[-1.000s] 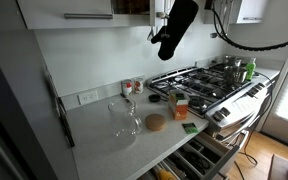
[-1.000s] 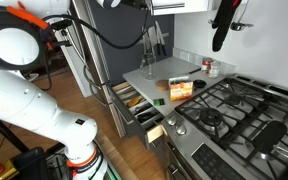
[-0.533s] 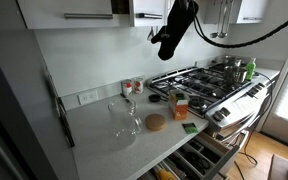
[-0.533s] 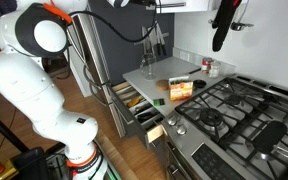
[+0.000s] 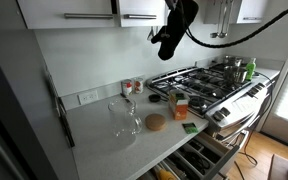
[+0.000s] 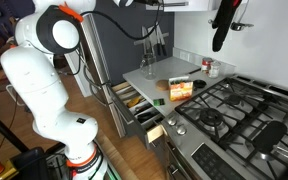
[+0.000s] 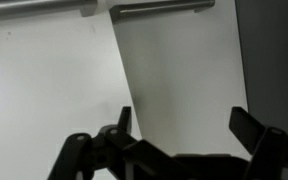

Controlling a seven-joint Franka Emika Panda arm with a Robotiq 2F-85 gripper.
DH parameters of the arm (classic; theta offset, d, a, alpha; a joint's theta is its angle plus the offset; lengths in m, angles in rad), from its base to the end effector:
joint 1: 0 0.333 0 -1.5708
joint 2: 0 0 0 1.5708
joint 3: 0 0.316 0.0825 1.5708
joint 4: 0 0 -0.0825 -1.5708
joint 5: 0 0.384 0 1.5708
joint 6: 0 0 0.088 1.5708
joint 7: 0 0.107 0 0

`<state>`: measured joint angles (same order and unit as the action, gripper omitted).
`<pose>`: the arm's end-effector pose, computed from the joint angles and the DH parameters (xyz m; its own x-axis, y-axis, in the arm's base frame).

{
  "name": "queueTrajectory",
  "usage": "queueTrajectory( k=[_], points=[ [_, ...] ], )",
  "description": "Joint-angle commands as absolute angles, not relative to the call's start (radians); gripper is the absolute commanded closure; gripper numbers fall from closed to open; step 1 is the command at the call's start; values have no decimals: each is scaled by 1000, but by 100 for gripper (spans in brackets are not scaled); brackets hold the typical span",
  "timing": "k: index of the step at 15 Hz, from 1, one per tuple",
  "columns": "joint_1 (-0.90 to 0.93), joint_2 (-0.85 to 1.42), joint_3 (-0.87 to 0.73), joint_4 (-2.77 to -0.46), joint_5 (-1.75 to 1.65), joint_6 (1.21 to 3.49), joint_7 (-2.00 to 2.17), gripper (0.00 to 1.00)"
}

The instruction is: Remove the spatula from the glass mug then put it in the top cupboard

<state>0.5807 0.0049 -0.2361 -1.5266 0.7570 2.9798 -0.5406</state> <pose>0.5639 0.1522 0.8015 0.1635 -0.1601 0.9735 0.4146 -0.8842 -0.2151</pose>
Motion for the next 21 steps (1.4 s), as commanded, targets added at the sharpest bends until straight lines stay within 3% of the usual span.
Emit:
queueTrajectory(
  k=[1,8,12,13,21],
  points=[
    [574,29,-242,-1488,776,2975,-536,0],
    [558,-51,-264,-1582,704,2975,-396,0],
    [519,-191,-264,-1738,490,2877,-172,0],
    [366,-230,-130,-1768,444,2820,-121,0],
    [232,-573,-58,-1909,363,2238,43,0]
  ],
)
